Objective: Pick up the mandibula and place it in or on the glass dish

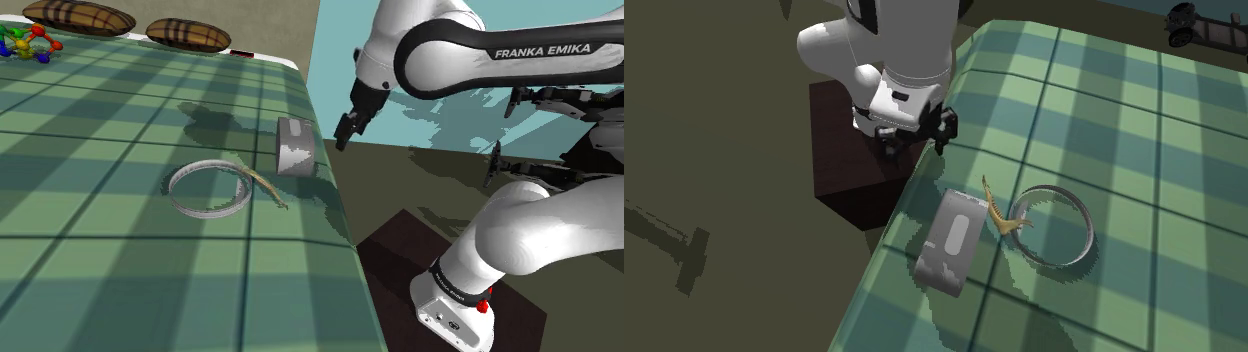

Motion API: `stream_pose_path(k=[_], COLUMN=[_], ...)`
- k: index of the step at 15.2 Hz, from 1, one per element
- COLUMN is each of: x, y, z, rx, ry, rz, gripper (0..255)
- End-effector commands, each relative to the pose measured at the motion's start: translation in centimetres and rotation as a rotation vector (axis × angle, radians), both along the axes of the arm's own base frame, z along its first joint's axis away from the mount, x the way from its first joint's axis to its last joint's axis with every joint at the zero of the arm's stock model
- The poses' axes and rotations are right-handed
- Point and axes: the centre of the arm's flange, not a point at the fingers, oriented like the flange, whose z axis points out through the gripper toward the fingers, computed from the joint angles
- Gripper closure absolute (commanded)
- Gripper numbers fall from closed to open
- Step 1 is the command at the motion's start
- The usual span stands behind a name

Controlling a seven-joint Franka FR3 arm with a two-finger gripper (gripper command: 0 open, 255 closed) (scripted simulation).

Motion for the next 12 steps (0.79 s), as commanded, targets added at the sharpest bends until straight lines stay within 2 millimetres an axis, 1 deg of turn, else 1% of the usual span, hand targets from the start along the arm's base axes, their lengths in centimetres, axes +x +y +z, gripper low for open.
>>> stream_pose_path(k=[1, 12], x=[1.1, 5.0], y=[1.8, 12.0], z=[-1.6, -10.0], rx=[0.01, 0.057], ry=[-0.005, -0.024], rz=[0.0, 0.009], gripper=[0, 0])
